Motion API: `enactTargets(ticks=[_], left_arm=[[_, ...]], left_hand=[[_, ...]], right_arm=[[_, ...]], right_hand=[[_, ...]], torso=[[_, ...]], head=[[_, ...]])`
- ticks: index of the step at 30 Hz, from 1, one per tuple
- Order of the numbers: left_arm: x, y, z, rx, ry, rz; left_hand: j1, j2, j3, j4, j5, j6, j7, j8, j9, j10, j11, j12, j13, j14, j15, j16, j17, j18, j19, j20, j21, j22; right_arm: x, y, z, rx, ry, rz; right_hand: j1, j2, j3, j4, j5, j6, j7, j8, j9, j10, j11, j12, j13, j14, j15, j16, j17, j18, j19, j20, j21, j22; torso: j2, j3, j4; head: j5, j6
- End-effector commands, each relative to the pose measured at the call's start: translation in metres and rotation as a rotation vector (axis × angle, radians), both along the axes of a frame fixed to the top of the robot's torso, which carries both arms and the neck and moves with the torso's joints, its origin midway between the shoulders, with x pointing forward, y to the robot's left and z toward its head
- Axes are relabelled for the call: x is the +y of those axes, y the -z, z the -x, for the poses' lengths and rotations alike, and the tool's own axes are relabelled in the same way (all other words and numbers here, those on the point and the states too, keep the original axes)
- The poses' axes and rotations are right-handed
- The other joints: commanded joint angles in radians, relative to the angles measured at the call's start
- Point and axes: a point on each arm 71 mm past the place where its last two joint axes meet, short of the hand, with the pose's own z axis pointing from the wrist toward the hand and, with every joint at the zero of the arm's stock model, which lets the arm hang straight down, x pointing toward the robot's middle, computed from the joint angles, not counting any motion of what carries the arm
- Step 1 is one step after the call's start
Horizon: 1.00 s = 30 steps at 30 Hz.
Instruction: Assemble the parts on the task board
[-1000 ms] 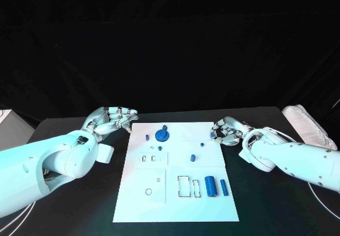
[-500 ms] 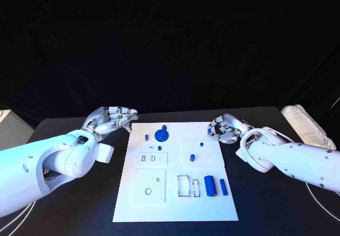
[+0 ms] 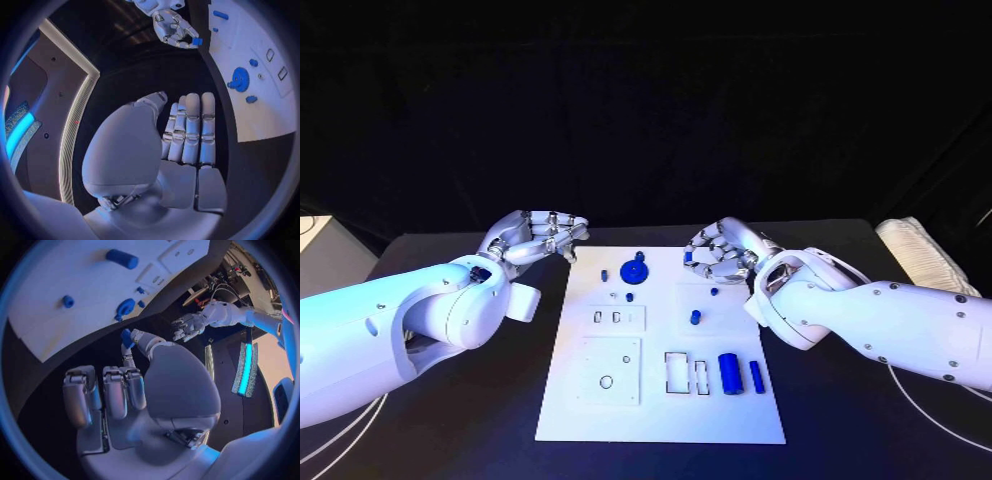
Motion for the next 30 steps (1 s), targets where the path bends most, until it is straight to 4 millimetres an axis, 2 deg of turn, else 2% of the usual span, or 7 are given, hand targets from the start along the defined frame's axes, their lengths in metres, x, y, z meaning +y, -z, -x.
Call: enactTargets(ticks=[1, 9, 12, 15, 22, 25, 30], left_arm=[[-0.003, 0.001, -0.001, 0.0, 0.02, -0.01], [-0.008, 0.004, -0.004, 0.007, 0.024, -0.022], [-0.011, 0.004, -0.004, 0.01, 0.033, -0.027], [-0.013, 0.005, -0.004, 0.013, 0.04, -0.03], [-0.018, 0.006, -0.004, 0.015, 0.055, -0.038], [-0.021, 0.007, -0.005, 0.017, 0.06, -0.04], [-0.023, 0.009, -0.005, 0.022, 0.065, -0.045]], left_hand=[[-0.006, 0.002, -0.009, -0.007, -0.006, 0.006, -0.003, 0.011, 0.008, 0.011, -0.004, 0.024, 0.016, 0.005, -0.009, 0.016, 0.007, 0.015, -0.008, -0.003, 0.01, 0.003], [-0.003, 0.013, -0.037, -0.013, -0.004, -0.016, -0.011, 0.044, 0.036, -0.031, -0.015, 0.154, 0.116, 0.008, -0.017, 0.082, 0.047, 0.014, -0.009, -0.011, 0.037, 0.016], [-0.001, 0.017, -0.042, -0.009, -0.003, -0.027, -0.01, 0.054, 0.044, -0.066, -0.015, 0.213, 0.163, 0.066, -0.018, 0.175, 0.142, 0.013, 0.008, -0.013, 0.065, 0.036], [0.001, 0.017, -0.044, -0.006, -0.003, -0.033, -0.011, 0.059, 0.049, -0.083, -0.016, 0.253, 0.192, 0.093, -0.02, 0.219, 0.187, 0.006, 0.038, -0.014, 0.099, 0.081], [0.002, 0.018, -0.045, -0.002, -0.002, -0.042, -0.012, 0.068, 0.054, -0.114, -0.018, 0.316, 0.236, 0.14, -0.022, 0.29, 0.264, -0.005, 0.084, -0.017, 0.15, 0.152], [0.002, 0.018, -0.045, -0.002, -0.002, -0.044, -0.012, 0.068, 0.055, -0.119, -0.018, 0.322, 0.241, 0.143, -0.022, 0.296, 0.27, -0.006, 0.086, -0.017, 0.154, 0.156], [0.002, 0.018, -0.045, -0.001, -0.002, -0.047, -0.011, 0.069, 0.055, -0.125, -0.017, 0.327, 0.245, 0.146, -0.022, 0.301, 0.274, -0.006, 0.088, -0.017, 0.157, 0.16]], right_arm=[[0.021, 0.002, 0.005, 0.035, 0.031, 0.022], [0.077, 0.015, 0.02, 0.063, -0.03, 0.037], [0.093, 0.023, 0.026, 0.063, -0.047, 0.056], [0.101, 0.03, 0.029, 0.058, -0.057, 0.076], [0.116, 0.048, 0.034, 0.021, -0.09, 0.129], [0.119, 0.052, 0.035, 0.007, -0.098, 0.141], [0.121, 0.059, 0.036, 0.0, -0.104, 0.154]], right_hand=[[-0.008, 0.002, 0.006, -0.002, 0.003, 0.006, -0.008, 0.03, 0.029, 0.087, 0.001, -0.003, 0.246, 0.102, 0.006, 0.004, 0.263, -0.007, 0.105, 0.0, 0.002, 0.263], [-0.006, 0.001, 0.007, -0.005, 0.003, 0.004, -0.008, 0.031, 0.029, 0.087, 0.002, -0.003, 0.246, 0.102, 0.007, 0.004, 0.263, -0.007, 0.105, 0.001, 0.002, 0.263], [-0.006, 0.0, 0.007, -0.006, 0.003, 0.004, -0.008, 0.031, 0.029, 0.087, 0.002, -0.003, 0.246, 0.102, 0.007, 0.004, 0.263, -0.007, 0.105, 0.001, 0.002, 0.263], [-0.009, -0.002, 0.006, -0.007, 0.002, 0.003, -0.007, 0.032, 0.029, 0.088, 0.003, -0.002, 0.246, 0.102, 0.007, 0.004, 0.263, -0.007, 0.105, 0.002, 0.002, 0.263], [-0.012, -0.008, 0.004, -0.01, 0.002, 0.003, -0.007, 0.034, 0.03, 0.088, 0.003, -0.002, 0.247, 0.102, 0.008, 0.004, 0.263, -0.007, 0.105, 0.003, 0.002, 0.263], [-0.012, -0.008, 0.004, -0.01, 0.002, 0.003, -0.007, 0.034, 0.03, 0.088, 0.003, -0.002, 0.247, 0.102, 0.008, 0.004, 0.263, -0.007, 0.105, 0.003, 0.002, 0.263], [-0.013, -0.011, 0.004, -0.011, 0.002, 0.003, -0.007, 0.035, 0.03, 0.089, 0.003, 0.0, 0.248, 0.102, 0.008, 0.004, 0.263, -0.007, 0.105, 0.003, 0.002, 0.263]], torso=[[-0.008, -0.0062, 0.0022], [-0.014, -0.014, 0.0018], [-0.016, -0.0163, 0.0024], [-0.017, -0.0181, 0.0043], [-0.014, -0.0146, 0.003], [-0.012, -0.0146, 0.006], [-0.012, -0.0145, 0.0051]], head=[[0.008, -0.01], [0.023, -0.02], [0.025, -0.023], [0.025, -0.026], [0.046, -0.031], [0.047, -0.033], [0.051, -0.039]])
